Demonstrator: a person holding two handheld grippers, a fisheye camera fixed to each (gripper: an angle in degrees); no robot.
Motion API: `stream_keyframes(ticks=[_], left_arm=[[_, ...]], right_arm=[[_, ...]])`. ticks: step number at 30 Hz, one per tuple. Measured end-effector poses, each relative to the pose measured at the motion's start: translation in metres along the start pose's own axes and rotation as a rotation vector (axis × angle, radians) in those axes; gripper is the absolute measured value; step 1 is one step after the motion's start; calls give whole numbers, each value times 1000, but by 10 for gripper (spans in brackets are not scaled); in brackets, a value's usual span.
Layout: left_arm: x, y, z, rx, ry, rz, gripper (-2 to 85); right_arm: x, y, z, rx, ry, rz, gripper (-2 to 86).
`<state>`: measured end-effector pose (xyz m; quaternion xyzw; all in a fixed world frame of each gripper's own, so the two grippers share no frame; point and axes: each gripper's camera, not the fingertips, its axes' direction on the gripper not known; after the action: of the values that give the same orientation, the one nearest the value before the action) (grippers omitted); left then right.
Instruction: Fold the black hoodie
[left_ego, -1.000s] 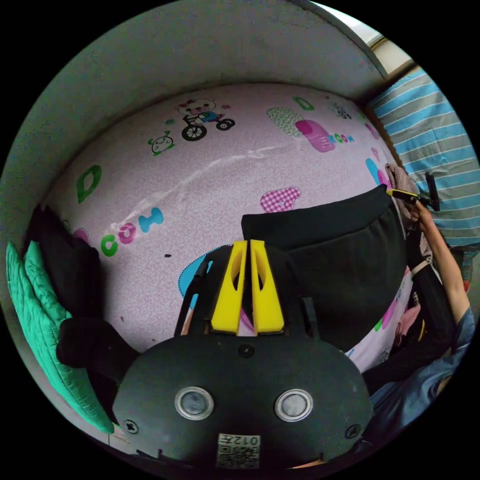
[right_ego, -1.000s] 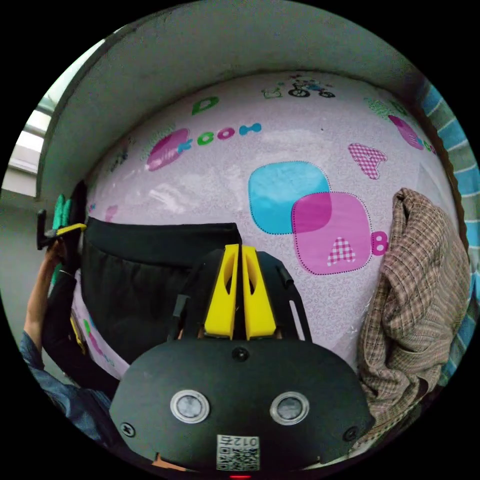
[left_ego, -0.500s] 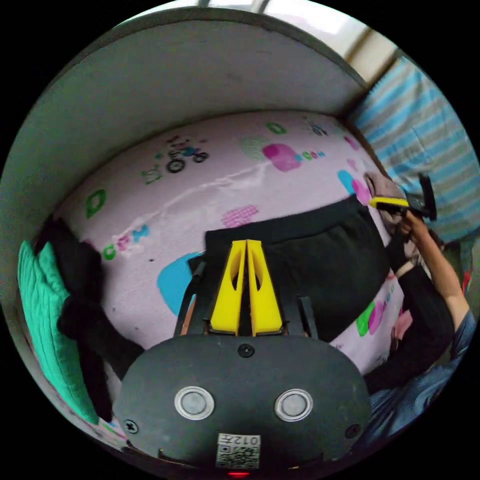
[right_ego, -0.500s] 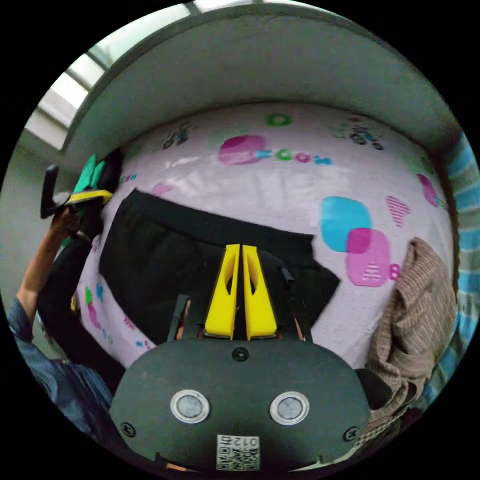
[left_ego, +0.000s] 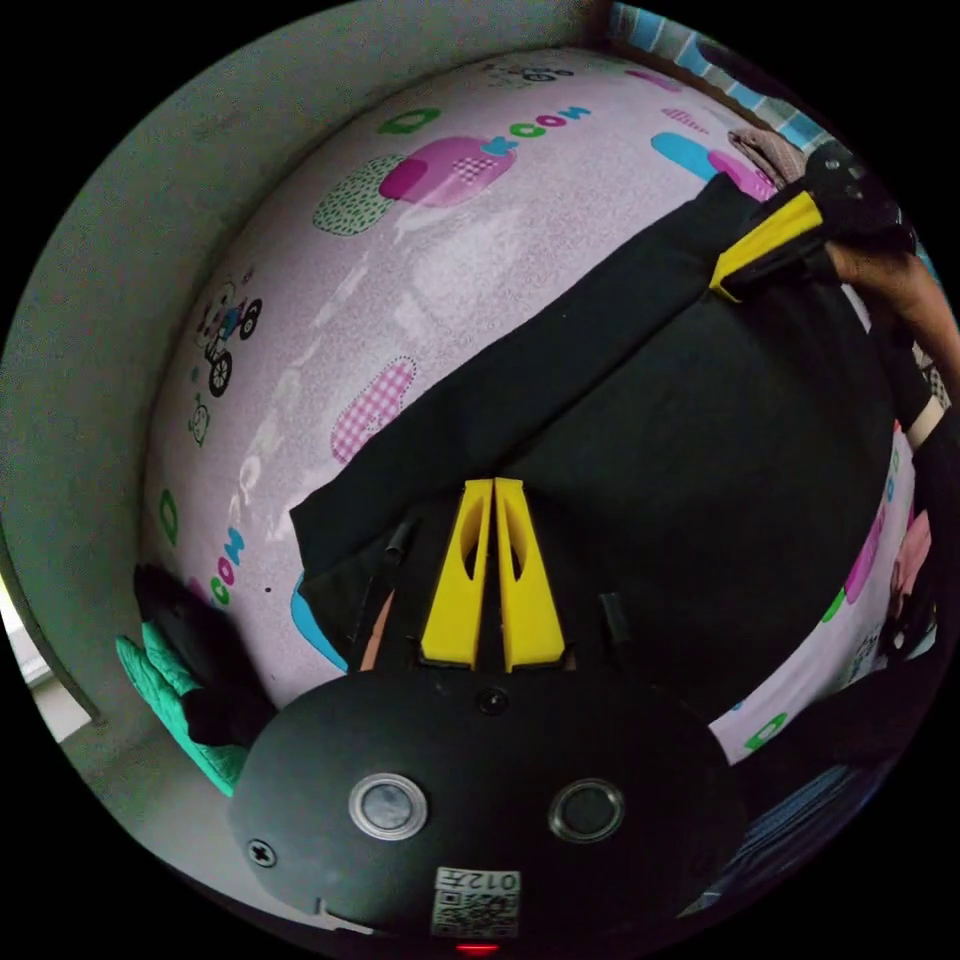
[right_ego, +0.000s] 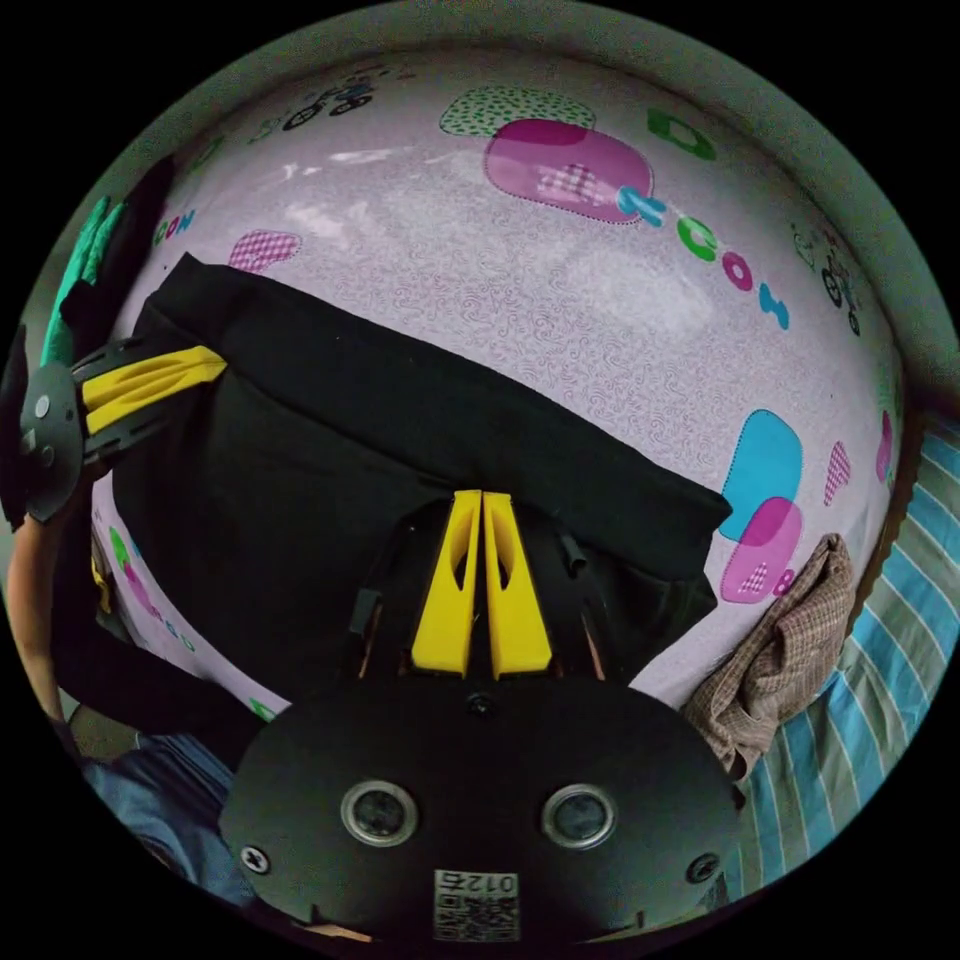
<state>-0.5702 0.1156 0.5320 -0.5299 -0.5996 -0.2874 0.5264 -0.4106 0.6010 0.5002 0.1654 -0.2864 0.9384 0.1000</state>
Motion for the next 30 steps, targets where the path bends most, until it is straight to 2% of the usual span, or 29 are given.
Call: stream_keyframes(ticks=[3, 6, 9, 12, 15, 18, 23, 27, 30], left_arm=[[12, 5, 3, 44, 10, -39, 6], [23, 16, 1, 105, 20, -38, 6], [28, 28, -11, 70, 15, -74, 6], [43, 46, -31, 94, 56, -62, 6], [72, 60, -38, 98, 134, -25, 5], [108, 68, -38, 93, 79, 10, 5], [148, 87, -33, 135, 165, -24, 4], [171, 87, -3, 57, 95, -31, 1], [172, 90, 18, 33, 111, -37, -1]], right_arm=[[-4, 9, -4, 62, -19, 76, -9], [6, 30, -6, 171, -148, 161, -9], [16, 52, -16, 214, -250, 202, -9], [3, 74, -39, 243, -202, 165, -8], [-29, 93, -51, 198, -247, 57, -8], [-68, 112, -48, 170, -225, -13, -8], [-134, 147, -27, 208, -157, -93, -9], [-150, 147, -4, 166, -70, -76, -10], [-149, 137, 19, 92, -63, -52, -10]])
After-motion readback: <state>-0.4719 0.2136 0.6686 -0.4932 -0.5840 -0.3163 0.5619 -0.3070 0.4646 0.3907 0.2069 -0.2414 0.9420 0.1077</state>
